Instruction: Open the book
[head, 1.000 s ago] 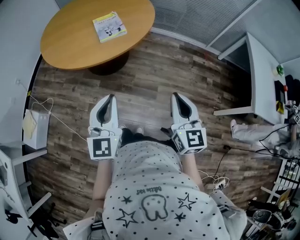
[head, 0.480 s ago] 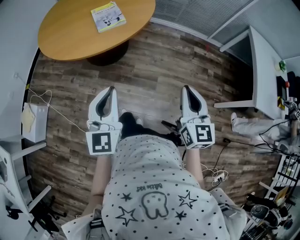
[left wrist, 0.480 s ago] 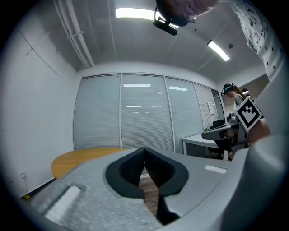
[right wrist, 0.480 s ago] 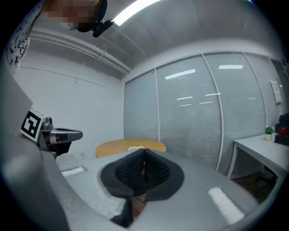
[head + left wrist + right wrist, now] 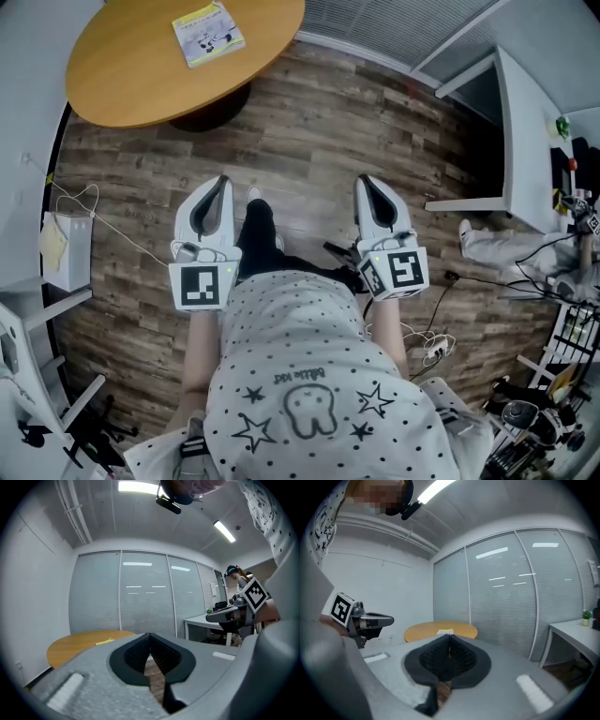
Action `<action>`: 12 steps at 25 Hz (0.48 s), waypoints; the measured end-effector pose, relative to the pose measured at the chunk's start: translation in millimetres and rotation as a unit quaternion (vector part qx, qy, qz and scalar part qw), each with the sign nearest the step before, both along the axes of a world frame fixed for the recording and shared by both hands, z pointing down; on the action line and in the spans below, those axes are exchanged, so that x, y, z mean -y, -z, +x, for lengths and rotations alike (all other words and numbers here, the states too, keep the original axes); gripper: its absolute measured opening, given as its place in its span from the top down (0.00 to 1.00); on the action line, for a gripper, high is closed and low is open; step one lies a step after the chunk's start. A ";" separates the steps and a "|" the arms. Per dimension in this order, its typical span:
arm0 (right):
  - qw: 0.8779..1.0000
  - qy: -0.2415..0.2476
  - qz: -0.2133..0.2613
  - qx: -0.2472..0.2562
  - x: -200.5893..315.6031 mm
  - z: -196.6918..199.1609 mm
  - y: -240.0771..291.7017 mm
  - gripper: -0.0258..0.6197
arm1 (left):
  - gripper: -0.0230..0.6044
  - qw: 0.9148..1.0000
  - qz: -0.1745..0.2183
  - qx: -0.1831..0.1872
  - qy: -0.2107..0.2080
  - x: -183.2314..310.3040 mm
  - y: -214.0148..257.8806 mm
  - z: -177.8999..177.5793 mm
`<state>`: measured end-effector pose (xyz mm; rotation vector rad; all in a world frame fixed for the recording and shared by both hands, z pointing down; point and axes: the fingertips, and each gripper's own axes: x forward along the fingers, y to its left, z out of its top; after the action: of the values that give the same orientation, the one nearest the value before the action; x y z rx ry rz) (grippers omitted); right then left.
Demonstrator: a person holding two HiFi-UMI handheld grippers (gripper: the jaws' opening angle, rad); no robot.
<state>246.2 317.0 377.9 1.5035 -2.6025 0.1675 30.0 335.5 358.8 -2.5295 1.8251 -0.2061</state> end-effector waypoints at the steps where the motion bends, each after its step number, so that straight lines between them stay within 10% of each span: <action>1: 1.000 0.000 -0.003 -0.003 4.5 0.2 -1.2 0.95 | 0.95 1.000 -0.001 0.002 -0.006 4.6 -1.0 0.5; 12: 0.998 -0.053 -0.026 -0.011 92.1 1.9 -6.4 0.95 | 0.95 1.000 -0.005 -0.010 -0.027 96.5 -2.9 -19.6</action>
<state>248.1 224.9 384.3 1.6172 -2.4819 0.2259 10.4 238.9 361.7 -2.5930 1.7649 -0.1910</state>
